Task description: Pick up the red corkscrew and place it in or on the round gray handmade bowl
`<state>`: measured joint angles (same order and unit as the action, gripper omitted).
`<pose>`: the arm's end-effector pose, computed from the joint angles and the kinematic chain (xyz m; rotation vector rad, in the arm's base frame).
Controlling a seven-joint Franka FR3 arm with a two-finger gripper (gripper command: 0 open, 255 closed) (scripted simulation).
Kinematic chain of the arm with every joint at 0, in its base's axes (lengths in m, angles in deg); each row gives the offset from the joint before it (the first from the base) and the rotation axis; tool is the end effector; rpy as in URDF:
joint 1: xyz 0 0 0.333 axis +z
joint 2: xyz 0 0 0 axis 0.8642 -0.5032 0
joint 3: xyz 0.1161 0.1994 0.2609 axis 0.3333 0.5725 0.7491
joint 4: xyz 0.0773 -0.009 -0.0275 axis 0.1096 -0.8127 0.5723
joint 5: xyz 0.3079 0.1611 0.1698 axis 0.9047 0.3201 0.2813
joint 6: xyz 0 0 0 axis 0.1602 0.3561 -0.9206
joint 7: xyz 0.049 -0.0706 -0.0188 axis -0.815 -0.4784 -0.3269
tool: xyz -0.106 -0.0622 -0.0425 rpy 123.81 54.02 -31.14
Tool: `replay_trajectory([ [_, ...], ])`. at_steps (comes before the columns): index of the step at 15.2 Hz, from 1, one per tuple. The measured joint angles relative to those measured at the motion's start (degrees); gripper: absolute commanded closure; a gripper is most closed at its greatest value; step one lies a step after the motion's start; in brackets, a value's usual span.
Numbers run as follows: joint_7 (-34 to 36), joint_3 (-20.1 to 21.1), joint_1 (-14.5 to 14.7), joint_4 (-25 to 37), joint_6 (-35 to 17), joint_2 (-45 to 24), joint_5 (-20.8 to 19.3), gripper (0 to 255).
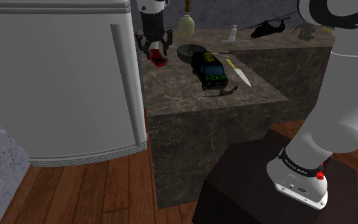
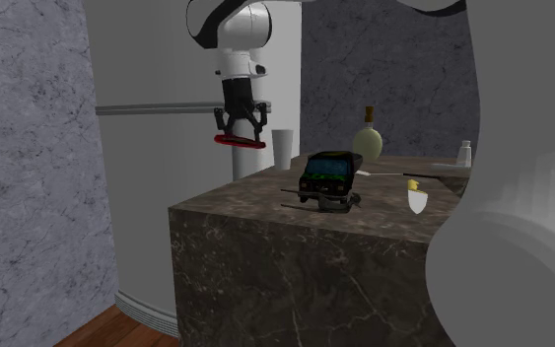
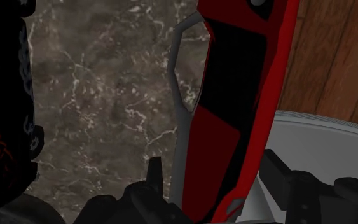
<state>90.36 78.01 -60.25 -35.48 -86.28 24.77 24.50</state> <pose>0.6326 0.1470 0.5479 2.9531 -0.6785 0.0929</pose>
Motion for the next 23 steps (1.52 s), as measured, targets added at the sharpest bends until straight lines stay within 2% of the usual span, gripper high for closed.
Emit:
replay_trajectory([
  [7, -1.2, -0.1, 0.1, 6.1, 5.1, -0.9, -0.1, 255],
  [16, -12.0, -3.7, -7.4, 4.8, 3.6, 0.5, 1.3, 255],
  [23, -20.2, -6.5, -12.7, 8.2, 3.5, -1.8, 1.9, 255],
])
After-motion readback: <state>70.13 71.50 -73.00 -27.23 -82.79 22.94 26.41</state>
